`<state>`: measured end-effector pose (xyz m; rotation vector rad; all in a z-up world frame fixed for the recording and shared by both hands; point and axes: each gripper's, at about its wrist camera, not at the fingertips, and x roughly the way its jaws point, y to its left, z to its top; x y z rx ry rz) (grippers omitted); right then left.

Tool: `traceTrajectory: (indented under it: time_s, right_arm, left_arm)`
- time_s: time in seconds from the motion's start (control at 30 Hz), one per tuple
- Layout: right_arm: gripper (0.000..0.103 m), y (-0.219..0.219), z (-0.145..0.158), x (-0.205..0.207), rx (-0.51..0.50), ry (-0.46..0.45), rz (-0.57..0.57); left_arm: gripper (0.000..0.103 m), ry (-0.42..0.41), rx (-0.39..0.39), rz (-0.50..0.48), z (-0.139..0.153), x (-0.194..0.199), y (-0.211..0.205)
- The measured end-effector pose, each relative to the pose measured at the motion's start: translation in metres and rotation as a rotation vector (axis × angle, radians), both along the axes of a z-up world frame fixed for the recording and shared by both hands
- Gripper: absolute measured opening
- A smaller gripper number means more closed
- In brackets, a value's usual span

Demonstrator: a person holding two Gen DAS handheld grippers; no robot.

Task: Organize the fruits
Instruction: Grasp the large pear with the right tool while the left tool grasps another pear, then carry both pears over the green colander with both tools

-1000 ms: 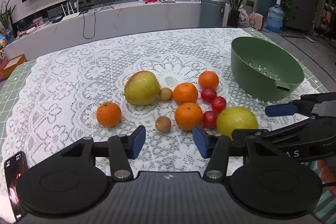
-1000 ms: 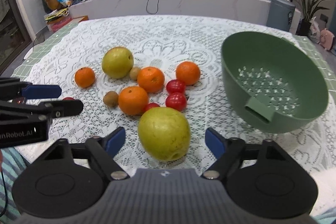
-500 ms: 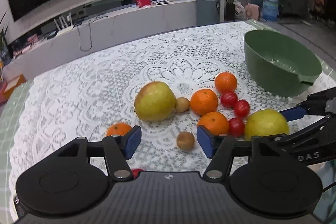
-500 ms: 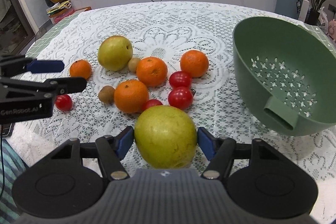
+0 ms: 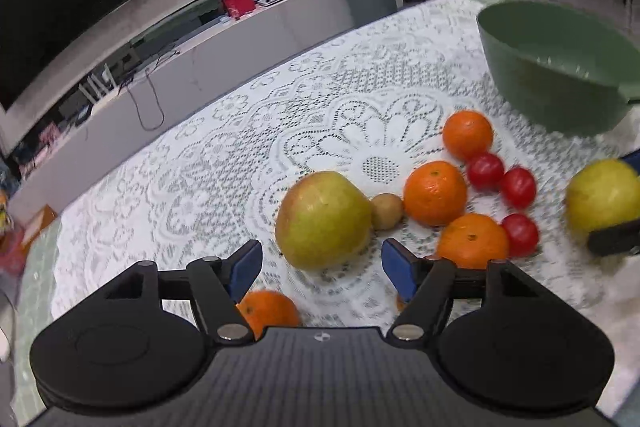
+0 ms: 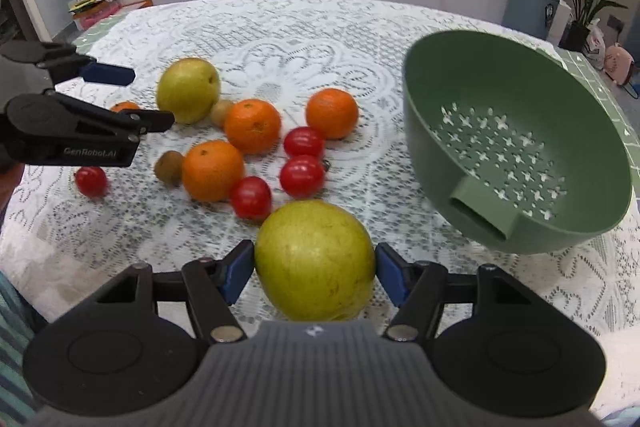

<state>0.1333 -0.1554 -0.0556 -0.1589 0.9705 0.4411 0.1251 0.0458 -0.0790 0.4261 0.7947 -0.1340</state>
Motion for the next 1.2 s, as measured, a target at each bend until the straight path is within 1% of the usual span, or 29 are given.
traceTrajectory:
  time_s: [0.07,0.23,0.5,0.57,0.6,0.63,0.73,0.93,1.03,1.2]
  right_arm:
    - [0.063,0.0,0.0,0.001,-0.002,0.001,0.003]
    - [0.063,0.001,0.0,0.004,-0.002,0.007,0.006]
    - [0.064,0.001,-0.001,0.006,0.003,0.016,0.008]
    - [0.064,0.001,-0.001,0.005,0.001,0.014,0.012]
    - [0.064,0.001,-0.001,0.005,-0.001,0.012,0.015]
    - [0.064,0.002,-0.001,0.005,-0.004,0.01,0.018]
    - [0.063,0.002,-0.002,0.003,-0.004,0.003,0.019]
    - [0.063,-0.004,-0.001,0.004,0.033,0.008,-0.006]
    - [0.063,-0.006,0.003,0.001,0.045,-0.008,-0.001]
    - [0.063,-0.009,0.022,-0.009,0.083,-0.06,0.021]
  left_arm:
    - [0.085,0.001,0.035,-0.032,-0.004,0.005,-0.003]
    - [0.085,0.009,0.122,-0.076,-0.018,0.018,-0.008]
    - [0.084,0.022,0.134,-0.16,-0.027,0.033,-0.01]
    - [0.081,0.017,0.133,-0.169,-0.029,0.034,-0.009]
    - [0.077,0.016,0.137,-0.164,-0.03,0.036,-0.008]
    - [0.074,0.015,0.13,-0.165,-0.029,0.036,-0.007]
    - [0.073,0.018,0.098,-0.141,-0.028,0.036,-0.005]
    - [0.073,-0.007,0.026,-0.027,-0.023,0.03,0.0]
    - [0.073,-0.032,0.005,-0.003,-0.011,0.02,0.0]
    - [0.073,-0.059,-0.046,0.012,0.021,0.002,-0.005]
